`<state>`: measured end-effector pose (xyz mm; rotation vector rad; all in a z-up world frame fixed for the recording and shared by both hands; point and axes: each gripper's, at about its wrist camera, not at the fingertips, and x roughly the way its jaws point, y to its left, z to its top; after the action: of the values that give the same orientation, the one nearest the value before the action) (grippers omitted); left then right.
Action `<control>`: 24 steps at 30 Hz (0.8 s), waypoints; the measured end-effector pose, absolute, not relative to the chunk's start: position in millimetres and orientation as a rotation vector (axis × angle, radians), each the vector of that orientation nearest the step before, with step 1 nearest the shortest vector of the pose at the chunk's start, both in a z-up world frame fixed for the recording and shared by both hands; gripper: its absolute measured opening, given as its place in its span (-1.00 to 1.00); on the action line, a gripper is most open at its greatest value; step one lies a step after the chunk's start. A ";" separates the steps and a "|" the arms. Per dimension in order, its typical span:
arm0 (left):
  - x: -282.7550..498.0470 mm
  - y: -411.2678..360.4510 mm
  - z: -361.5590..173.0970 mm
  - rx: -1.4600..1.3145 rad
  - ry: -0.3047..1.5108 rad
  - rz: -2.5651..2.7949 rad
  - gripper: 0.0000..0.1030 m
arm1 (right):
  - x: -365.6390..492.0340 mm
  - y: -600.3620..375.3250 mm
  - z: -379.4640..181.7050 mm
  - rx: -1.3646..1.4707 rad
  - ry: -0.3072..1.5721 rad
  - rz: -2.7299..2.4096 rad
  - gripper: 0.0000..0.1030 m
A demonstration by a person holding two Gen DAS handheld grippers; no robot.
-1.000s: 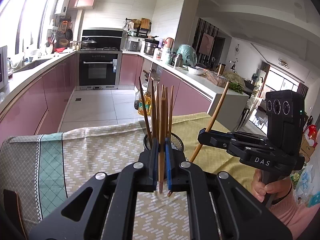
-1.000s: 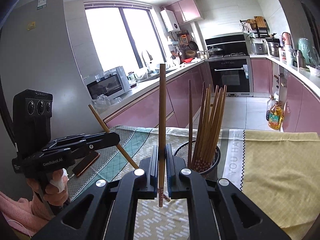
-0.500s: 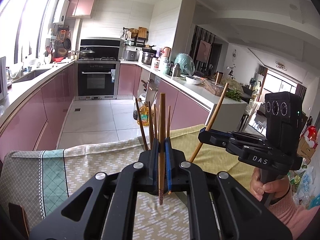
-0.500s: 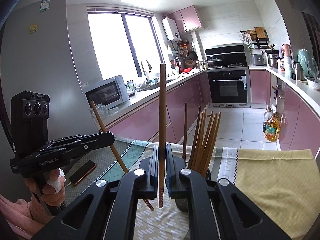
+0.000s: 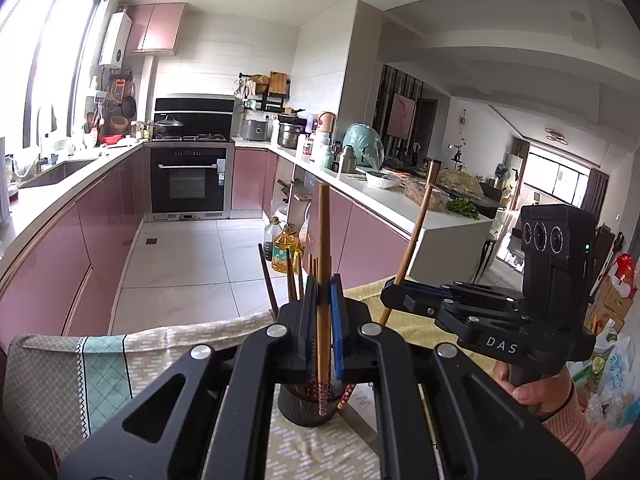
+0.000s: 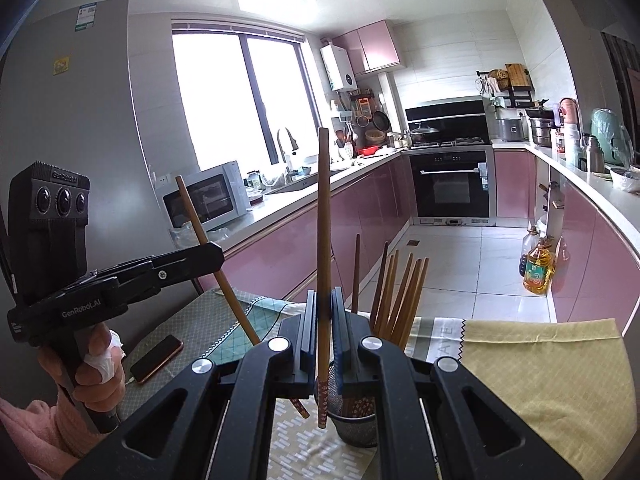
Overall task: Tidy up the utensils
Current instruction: 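Lower the chopstick into the mesh holder with the right gripper while the left gripper inserts its own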
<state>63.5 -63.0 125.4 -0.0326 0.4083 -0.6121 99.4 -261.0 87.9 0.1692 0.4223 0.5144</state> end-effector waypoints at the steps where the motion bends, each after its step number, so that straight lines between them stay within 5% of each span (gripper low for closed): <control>1: 65.0 -64.6 126.6 -0.031 0.405 -0.611 -0.86 | 100.9 -261.2 88.6 0.170 0.422 0.514 -0.88; 24: 94.5 -101.6 101.8 0.020 0.460 -0.580 -0.86 | 139.3 -256.8 63.5 0.177 0.497 0.463 -0.88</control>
<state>94.5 -101.6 101.8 0.0200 0.4601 -0.5804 139.3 -256.8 63.5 0.1769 0.4966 0.4626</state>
